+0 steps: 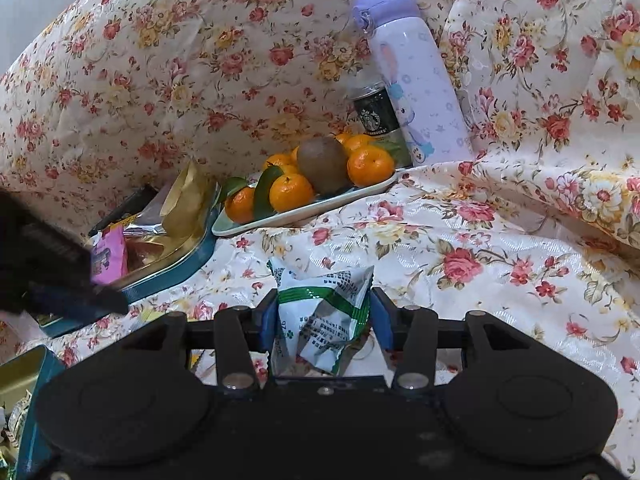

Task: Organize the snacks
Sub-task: 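Grasp the green-and-white packet with the right gripper while the left gripper approaches the silver packet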

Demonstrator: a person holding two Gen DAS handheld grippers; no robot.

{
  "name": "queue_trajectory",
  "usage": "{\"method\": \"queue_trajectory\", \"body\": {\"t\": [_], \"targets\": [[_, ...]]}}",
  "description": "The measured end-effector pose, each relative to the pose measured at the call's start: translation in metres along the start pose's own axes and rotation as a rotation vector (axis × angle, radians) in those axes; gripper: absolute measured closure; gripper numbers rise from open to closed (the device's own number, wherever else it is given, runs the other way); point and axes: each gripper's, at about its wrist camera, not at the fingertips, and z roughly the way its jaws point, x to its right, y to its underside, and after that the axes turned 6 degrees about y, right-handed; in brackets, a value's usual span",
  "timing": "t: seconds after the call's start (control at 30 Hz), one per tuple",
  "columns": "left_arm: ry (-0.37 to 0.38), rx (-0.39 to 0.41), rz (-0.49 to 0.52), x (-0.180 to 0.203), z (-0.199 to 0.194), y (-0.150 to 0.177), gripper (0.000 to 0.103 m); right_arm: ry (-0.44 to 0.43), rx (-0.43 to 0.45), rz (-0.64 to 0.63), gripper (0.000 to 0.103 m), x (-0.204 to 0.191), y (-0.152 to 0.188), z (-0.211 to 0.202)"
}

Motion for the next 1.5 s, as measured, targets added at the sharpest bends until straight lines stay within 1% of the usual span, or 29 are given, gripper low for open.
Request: {"method": "queue_trajectory", "body": {"t": [0.07,0.2,0.3,0.37,0.47,0.6,0.7,0.8,0.93,1.0,1.07,1.27,1.5], "targets": [[-0.022,-0.007,0.015,0.002,0.011,-0.006,0.059,-0.009,-0.001,0.014,0.054,0.002,0.0,0.001],[-0.033,-0.017,0.016,0.003,0.026,-0.013,0.059,-0.014,-0.005,0.016,0.054,0.003,0.0,0.002],[-0.047,-0.024,0.041,0.007,0.033,-0.014,0.059,-0.012,-0.005,0.018,0.053,0.002,0.0,0.001],[-0.06,-0.047,0.06,0.008,0.037,-0.012,0.059,-0.011,-0.006,0.018,0.053,0.002,0.0,0.001],[-0.067,-0.103,0.079,0.006,0.04,-0.005,0.059,-0.011,-0.005,0.017,0.053,0.002,0.0,0.001],[-0.042,-0.13,0.104,-0.002,0.028,0.008,0.059,-0.011,-0.005,0.018,0.053,0.002,0.0,0.001],[-0.003,-0.157,0.129,-0.006,0.018,0.019,0.059,-0.011,-0.005,0.018,0.053,0.002,0.0,0.001],[0.017,-0.128,0.133,-0.01,0.004,0.021,0.059,-0.01,-0.005,0.018,0.053,0.002,0.0,0.001],[0.066,-0.083,0.099,-0.01,-0.011,0.016,0.059,-0.011,-0.005,0.019,0.053,0.002,0.0,0.001],[0.108,-0.079,0.094,-0.008,-0.014,0.014,0.059,-0.011,-0.005,0.018,0.053,0.002,0.0,0.001],[0.136,-0.082,0.095,-0.005,-0.01,0.013,0.058,-0.011,-0.005,0.018,0.053,0.002,0.0,0.001],[0.159,-0.096,0.107,0.007,0.001,0.018,0.058,-0.011,-0.006,0.019,0.053,0.002,0.0,0.0],[0.149,-0.106,0.112,0.01,0.009,0.02,0.057,-0.011,-0.005,0.019,0.053,0.002,0.0,0.0]]}}
